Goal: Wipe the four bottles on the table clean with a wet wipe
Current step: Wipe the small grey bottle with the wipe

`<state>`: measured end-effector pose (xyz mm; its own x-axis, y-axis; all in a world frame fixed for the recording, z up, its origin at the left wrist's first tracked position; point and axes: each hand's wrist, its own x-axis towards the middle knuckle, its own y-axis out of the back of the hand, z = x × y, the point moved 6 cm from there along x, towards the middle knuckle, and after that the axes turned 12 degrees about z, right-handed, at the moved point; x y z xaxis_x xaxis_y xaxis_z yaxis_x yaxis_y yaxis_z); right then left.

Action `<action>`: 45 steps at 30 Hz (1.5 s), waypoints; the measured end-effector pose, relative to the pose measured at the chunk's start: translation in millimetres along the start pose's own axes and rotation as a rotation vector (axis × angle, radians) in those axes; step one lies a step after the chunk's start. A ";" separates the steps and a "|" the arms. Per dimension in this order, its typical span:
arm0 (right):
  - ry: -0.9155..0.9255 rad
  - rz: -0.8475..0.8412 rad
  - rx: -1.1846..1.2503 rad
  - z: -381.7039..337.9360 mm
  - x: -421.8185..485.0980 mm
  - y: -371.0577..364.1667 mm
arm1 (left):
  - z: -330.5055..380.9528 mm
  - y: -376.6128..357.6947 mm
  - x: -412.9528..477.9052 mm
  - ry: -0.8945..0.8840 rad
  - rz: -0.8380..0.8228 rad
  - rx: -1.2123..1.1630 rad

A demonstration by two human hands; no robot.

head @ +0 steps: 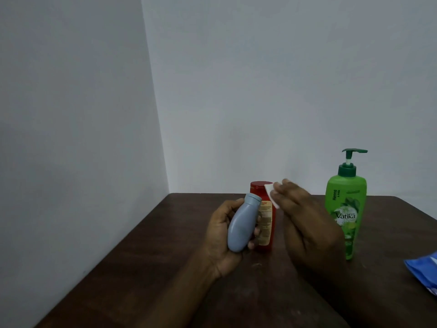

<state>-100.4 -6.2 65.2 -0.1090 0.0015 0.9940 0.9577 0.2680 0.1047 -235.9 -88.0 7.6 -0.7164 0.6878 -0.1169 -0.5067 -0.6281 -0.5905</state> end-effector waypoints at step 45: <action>0.304 -0.233 0.011 -30.7 -18.5 -25.4 | 7.4 1.0 3.1 0.065 -0.087 -0.189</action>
<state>-114.6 -42.7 45.1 -0.2379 -0.3456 0.9077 0.9134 0.2383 0.3302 -242.2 -89.2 12.6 -0.6379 0.7627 -0.1066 -0.4623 -0.4900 -0.7390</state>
